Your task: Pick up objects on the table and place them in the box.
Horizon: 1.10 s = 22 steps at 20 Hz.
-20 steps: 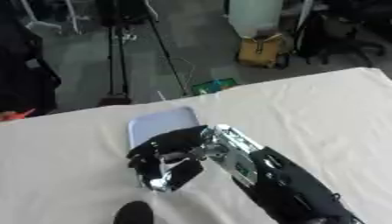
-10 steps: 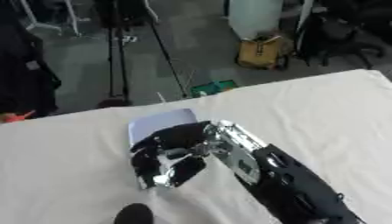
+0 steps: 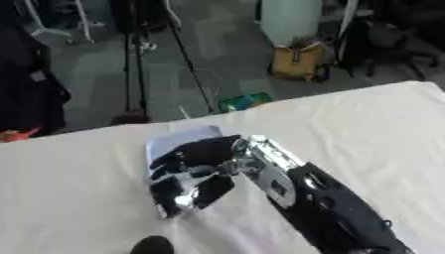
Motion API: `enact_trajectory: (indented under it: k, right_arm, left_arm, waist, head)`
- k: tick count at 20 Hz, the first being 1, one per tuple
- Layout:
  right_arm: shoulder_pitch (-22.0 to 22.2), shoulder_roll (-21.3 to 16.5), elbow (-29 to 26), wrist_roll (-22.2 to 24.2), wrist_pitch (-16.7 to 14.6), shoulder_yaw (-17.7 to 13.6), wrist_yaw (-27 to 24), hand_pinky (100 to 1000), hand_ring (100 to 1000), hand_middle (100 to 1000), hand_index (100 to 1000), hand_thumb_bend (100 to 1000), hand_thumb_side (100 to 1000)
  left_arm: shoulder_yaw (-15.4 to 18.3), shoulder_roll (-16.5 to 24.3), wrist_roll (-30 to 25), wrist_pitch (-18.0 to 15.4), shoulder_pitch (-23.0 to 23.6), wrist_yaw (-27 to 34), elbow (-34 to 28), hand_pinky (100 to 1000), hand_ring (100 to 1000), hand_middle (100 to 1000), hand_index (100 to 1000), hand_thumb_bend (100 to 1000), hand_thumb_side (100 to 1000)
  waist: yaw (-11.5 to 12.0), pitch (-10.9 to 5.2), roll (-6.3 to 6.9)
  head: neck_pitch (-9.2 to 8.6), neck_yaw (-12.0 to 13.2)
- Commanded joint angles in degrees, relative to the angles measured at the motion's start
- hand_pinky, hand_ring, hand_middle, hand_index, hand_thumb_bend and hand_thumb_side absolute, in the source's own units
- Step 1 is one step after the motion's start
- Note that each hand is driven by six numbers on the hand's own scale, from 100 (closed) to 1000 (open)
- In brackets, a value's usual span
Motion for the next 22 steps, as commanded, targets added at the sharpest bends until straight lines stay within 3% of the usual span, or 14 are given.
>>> enact_trajectory:
  k: [1, 15, 22]
  right_arm:
    - [-1.05, 0.53, -0.09, 19.67, -19.89, -0.97, 0.97, 1000, 1000, 1000, 1000, 143, 961]
    - [-1.53, 3.41, 3.48, 17.87, -19.89, -1.69, 7.58, 1000, 1000, 1000, 1000, 196, 957]
    - [-1.29, 2.36, 4.54, 15.35, -19.89, -0.44, 12.41, 1000, 1000, 1000, 1000, 214, 968]
  left_arm:
    - [-0.02, 0.38, -0.34, -0.01, -0.73, 0.28, -0.82, 999, 1000, 1000, 904, 100, 1000]
    - [-0.16, -0.15, -0.50, -0.08, -0.87, 0.59, -0.82, 1000, 1000, 1000, 905, 100, 1000]
    - [-0.18, -0.28, -0.58, -0.14, -0.95, 0.69, -0.82, 1000, 1000, 1000, 905, 100, 1000]
  waist:
    - [0.14, -0.94, -0.11]
    - [0.77, -0.82, -0.01]
    - [1.12, -0.56, -0.19]
  head:
    - [-0.55, -0.10]
    - [-1.01, -0.05]
    - [-1.99, 0.43]
